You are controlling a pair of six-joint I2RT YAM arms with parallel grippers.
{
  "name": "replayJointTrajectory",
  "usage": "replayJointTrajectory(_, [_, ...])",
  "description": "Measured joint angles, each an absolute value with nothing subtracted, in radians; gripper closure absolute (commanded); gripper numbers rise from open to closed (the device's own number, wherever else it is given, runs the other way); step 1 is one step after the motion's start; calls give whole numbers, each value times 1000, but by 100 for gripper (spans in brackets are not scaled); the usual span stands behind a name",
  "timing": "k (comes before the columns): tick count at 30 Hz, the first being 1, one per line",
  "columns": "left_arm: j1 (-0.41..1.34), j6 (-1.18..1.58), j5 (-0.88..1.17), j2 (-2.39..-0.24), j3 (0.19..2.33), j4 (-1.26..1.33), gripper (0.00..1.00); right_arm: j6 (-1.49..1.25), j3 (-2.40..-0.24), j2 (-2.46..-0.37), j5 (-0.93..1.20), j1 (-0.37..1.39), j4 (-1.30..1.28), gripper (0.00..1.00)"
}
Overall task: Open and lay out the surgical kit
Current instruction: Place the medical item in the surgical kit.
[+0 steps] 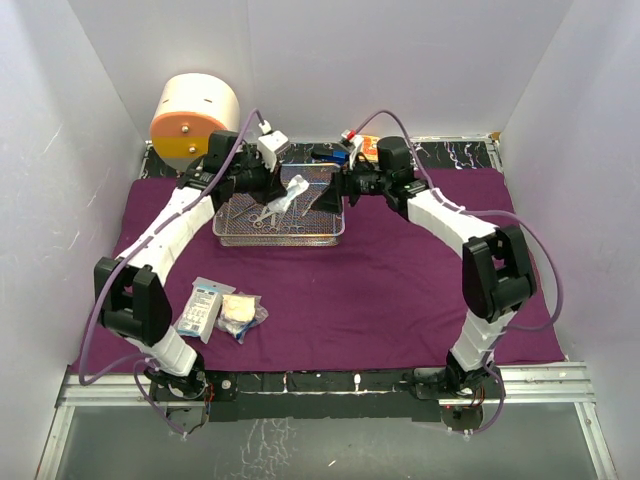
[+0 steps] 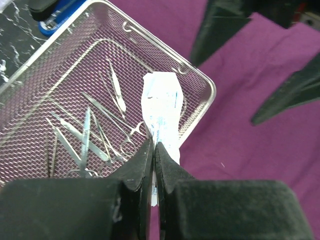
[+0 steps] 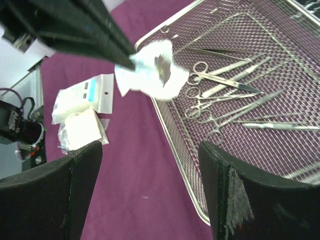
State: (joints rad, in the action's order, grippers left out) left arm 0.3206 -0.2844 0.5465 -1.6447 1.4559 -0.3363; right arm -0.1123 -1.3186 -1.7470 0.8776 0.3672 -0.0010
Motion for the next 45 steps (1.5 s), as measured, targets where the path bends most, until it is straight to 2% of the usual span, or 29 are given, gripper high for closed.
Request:
replayJointTrajectory(4, [321,-257,569,-1583,1374,-336,100,-196,-1355,-1811,902,406,53,22])
replayJointTrajectory(6, [321,-245,577,-1560,1342,-338,100,-232,-1378,-1843,912,425,72,27])
replayJointTrajectory(9, [321,-236,591,-1527,1303,-339,100,-276,-1398,-1879,923,450,95,38])
replayJointTrajectory(16, [321,-227,601,-1479,1265,-341,100,-382,-1440,-1952,973,484,170,75])
replayJointTrajectory(21, [321,-227,599,-1475,1242,-336,99,-408,-1441,-1955,997,492,192,87])
replayJointTrajectory(25, [321,-230,592,-1473,1227,-328,78,-395,-1440,-1955,1013,492,191,100])
replayJointTrajectory(31, [321,-235,561,-1446,1209,-347,42,-336,-1412,-1945,1019,494,173,100])
replayJointTrajectory(33, [319,-241,530,-1428,1209,-364,35,-307,-1375,-1926,1019,498,147,100])
replayJointTrajectory(37, [283,-241,477,-1376,1209,-389,26,-246,-1301,-1895,1016,532,102,100])
replayJointTrajectory(45, [9,-155,400,-1328,1225,-374,23,-192,-1168,-1884,1018,786,66,100])
